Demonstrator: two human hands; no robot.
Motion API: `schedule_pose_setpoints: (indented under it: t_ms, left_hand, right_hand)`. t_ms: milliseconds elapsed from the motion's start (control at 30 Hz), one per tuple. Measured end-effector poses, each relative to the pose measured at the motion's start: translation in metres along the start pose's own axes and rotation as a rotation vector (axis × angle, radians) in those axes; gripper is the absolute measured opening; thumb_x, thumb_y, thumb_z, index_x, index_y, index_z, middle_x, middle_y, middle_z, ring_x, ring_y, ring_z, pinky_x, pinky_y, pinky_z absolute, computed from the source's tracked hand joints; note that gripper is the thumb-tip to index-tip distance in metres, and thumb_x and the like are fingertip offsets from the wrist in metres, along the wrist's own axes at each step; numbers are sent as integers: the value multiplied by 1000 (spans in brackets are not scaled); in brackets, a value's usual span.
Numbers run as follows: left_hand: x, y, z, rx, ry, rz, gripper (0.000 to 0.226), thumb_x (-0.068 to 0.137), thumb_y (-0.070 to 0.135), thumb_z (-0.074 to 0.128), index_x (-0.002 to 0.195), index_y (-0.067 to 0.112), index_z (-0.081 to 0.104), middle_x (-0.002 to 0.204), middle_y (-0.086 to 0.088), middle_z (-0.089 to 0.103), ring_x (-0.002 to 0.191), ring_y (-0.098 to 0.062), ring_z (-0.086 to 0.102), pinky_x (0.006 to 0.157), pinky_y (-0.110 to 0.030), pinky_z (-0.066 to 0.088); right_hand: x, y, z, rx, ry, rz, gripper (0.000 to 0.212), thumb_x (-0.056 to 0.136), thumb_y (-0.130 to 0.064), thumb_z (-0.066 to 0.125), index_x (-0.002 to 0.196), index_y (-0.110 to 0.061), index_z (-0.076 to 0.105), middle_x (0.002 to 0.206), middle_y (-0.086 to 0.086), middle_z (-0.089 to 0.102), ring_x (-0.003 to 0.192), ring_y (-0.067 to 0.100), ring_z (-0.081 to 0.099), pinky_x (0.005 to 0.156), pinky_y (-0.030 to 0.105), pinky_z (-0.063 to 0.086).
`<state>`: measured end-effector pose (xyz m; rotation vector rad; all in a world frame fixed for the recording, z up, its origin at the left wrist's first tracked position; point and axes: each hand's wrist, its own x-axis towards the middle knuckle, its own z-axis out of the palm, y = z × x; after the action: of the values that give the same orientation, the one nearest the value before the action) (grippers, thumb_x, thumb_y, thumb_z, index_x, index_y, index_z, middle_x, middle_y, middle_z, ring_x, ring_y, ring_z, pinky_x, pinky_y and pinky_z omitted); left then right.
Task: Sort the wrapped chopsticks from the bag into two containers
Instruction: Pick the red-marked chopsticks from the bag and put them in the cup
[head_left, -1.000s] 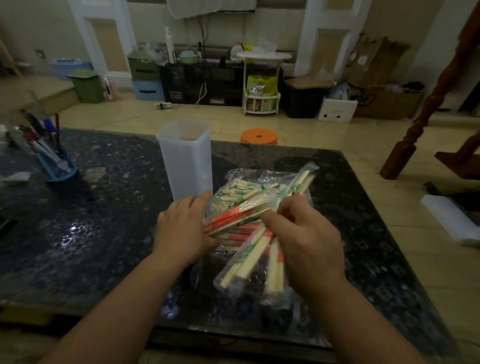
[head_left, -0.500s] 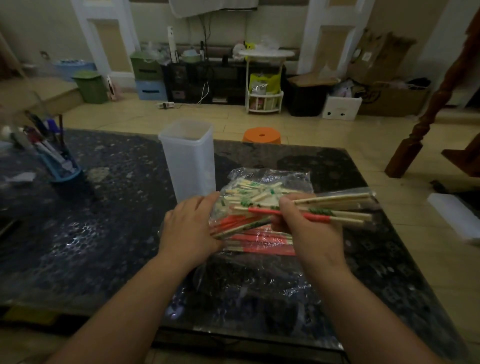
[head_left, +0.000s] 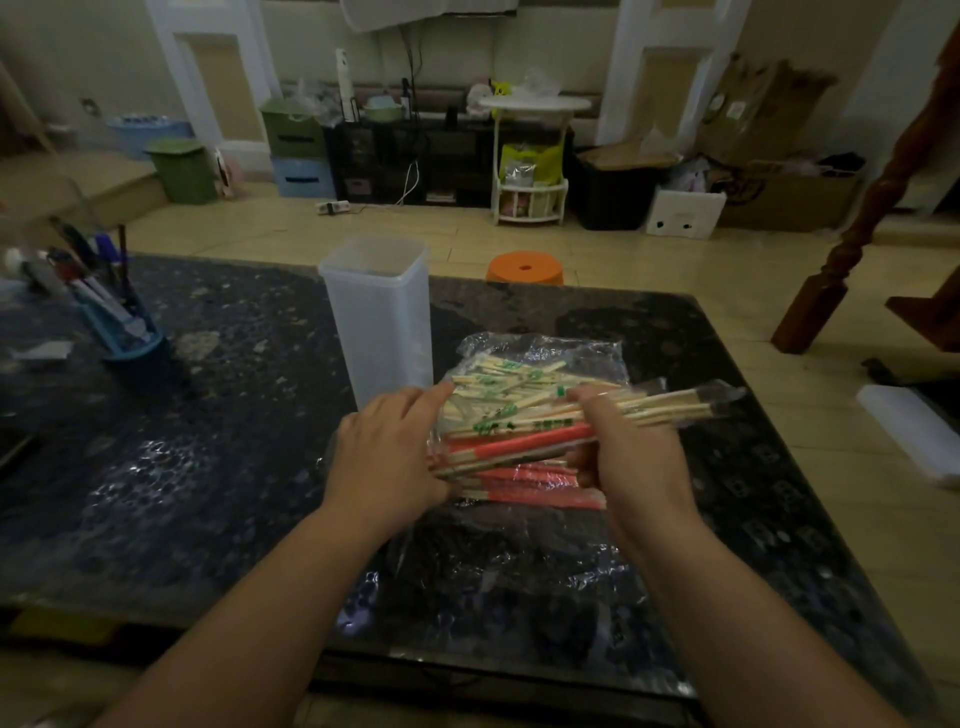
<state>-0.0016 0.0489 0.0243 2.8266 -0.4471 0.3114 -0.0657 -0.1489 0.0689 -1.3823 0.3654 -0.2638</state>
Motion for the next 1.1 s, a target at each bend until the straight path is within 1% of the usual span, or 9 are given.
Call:
schedule_pose_setpoints:
  t_ms: [133, 300, 467, 600, 700, 800, 867, 933, 1100]
  left_hand:
    - [-1, 1, 0, -18, -9, 6, 103, 71, 57, 78, 154, 37, 21, 148, 7, 39, 135, -18, 35, 111, -43, 28]
    - [0, -1, 0, -10, -3, -7, 104, 70, 58, 78, 153, 39, 20, 148, 8, 39, 134, -17, 35, 111, -42, 29]
    - [0, 1, 0, -10, -31, -4, 104, 72, 59, 76, 154, 38, 18, 150, 7, 36, 136, -17, 34, 114, -44, 27]
    - [-1, 0, 0, -22, -18, -6, 104, 71, 60, 77, 154, 38, 19, 149, 7, 38, 135, -18, 35, 111, -43, 28]
    - [0, -1, 0, -22, -10, -14, 103, 71, 61, 77, 154, 38, 19, 148, 8, 39, 135, -17, 36, 112, -44, 29]
    - [0, 0, 0, -19, -8, -11, 102, 72, 63, 76, 154, 39, 20, 147, 7, 40, 134, -18, 36, 112, -44, 29]
    - [0, 0, 1, -12, -13, -9, 102, 71, 63, 76, 153, 38, 21, 147, 7, 41, 134, -18, 37, 111, -44, 29]
    - [0, -1, 2, -3, -6, 0, 102, 70, 64, 76, 153, 38, 21, 146, 7, 42, 133, -19, 38, 110, -44, 30]
    - [1, -1, 3, -17, -11, 1, 104, 69, 62, 77, 153, 38, 22, 147, 7, 41, 134, -19, 37, 110, -44, 29]
  right_hand:
    - [-2, 4, 2, 62, -8, -35, 18, 86, -9, 73, 99, -14, 62, 78, 8, 71, 59, 14, 68, 50, 25, 52]
    - [6, 1, -1, 175, 48, 17, 21, 93, -26, 54, 81, -19, 69, 78, 5, 73, 50, 11, 57, 46, 26, 40]
    - [5, 10, 3, 44, 79, 5, 21, 87, -4, 67, 102, -19, 67, 91, 11, 73, 71, 15, 72, 54, 25, 52]
    - [4, 7, -2, 118, 57, -62, 35, 87, -11, 70, 114, -19, 51, 99, 10, 68, 74, 22, 71, 59, 32, 57]
    - [5, 3, -3, 120, 117, -71, 10, 97, -29, 54, 95, -27, 63, 87, 1, 68, 60, 8, 63, 52, 26, 46]
    - [10, 8, -2, -40, 175, -37, 26, 94, -31, 50, 78, -30, 71, 83, -1, 70, 71, 10, 66, 61, 33, 53]
    - [12, 15, -2, -181, 164, -75, 17, 90, -34, 55, 86, -31, 71, 96, -1, 71, 92, 18, 67, 80, 42, 56]
    - [13, 18, -3, -261, 195, -141, 8, 93, -32, 58, 99, -33, 64, 107, -7, 65, 97, 10, 62, 78, 30, 51]
    - [7, 15, -4, -404, 53, -232, 46, 102, -34, 44, 148, -40, 35, 145, -18, 38, 127, -4, 38, 100, 22, 33]
